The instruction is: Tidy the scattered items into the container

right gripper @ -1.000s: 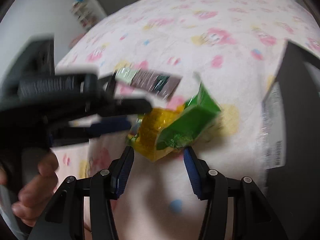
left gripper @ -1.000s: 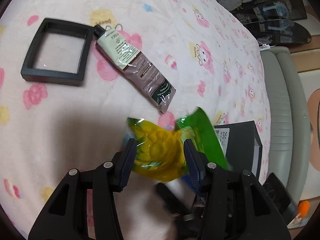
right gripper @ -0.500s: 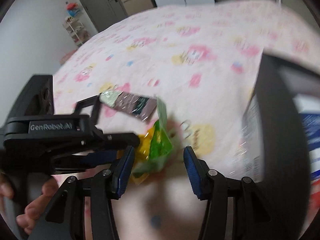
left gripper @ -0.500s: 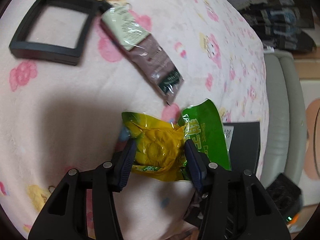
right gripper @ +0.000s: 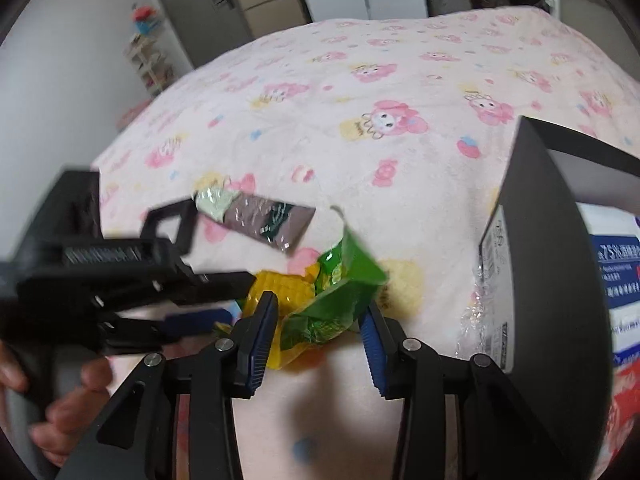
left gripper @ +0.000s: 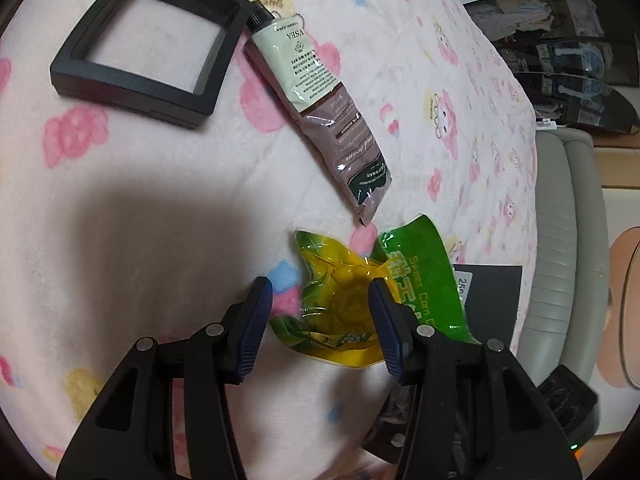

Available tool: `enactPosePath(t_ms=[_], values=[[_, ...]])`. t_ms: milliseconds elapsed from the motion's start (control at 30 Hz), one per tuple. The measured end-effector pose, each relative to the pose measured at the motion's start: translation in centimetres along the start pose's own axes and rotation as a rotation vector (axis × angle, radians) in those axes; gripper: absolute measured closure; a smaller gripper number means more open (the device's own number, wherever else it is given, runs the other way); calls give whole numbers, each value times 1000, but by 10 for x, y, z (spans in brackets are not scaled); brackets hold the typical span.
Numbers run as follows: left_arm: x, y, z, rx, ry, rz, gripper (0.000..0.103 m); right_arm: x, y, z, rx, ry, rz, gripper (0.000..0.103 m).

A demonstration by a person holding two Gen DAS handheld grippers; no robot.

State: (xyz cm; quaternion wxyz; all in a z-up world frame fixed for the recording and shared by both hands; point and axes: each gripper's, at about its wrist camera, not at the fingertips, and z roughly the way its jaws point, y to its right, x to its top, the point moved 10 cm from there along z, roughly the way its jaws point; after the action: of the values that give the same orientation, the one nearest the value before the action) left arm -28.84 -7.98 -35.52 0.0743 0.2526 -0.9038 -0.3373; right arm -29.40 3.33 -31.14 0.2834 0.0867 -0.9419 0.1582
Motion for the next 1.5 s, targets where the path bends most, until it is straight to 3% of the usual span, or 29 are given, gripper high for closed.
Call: enactPosePath(t_ms=[233, 433, 500, 667, 733, 933, 1167, 1233, 1367, 1500], values=[[3, -2, -11, -20, 36, -31, 61, -1, -4, -9, 79, -10, 10, 75], [12, -10, -32, 19, 108, -53, 59, -21, -44, -15, 153, -133, -112, 72], [11, -10, -33, -7, 94, -69, 59, -23, -50, -18, 146, -143, -141, 72], [8, -13, -31, 39, 89, -45, 54, -13, -31, -19, 85, -101, -70, 65], [9, -13, -27, 22, 81, -56, 44, -12, -23, -16, 63, -89, -55, 62], [6, -21, -10, 89, 45, -73, 43, -22, -24, 2, 101, -142, -36, 58], [-3, -9, -6, 13, -10, -64, 52, -21, -34, -9, 122, -115, -78, 65], [-7, -9, -12, 30, -17, -53, 52, -19, -36, -15, 144, -117, -73, 65], [-6, -20, -23, 78, -6, -59, 52, -31, -42, -10, 237, -246, -21, 63], [-6, -18, -15, 30, -44, -77, 40, -26, -36, -7, 210, -215, -8, 62]])
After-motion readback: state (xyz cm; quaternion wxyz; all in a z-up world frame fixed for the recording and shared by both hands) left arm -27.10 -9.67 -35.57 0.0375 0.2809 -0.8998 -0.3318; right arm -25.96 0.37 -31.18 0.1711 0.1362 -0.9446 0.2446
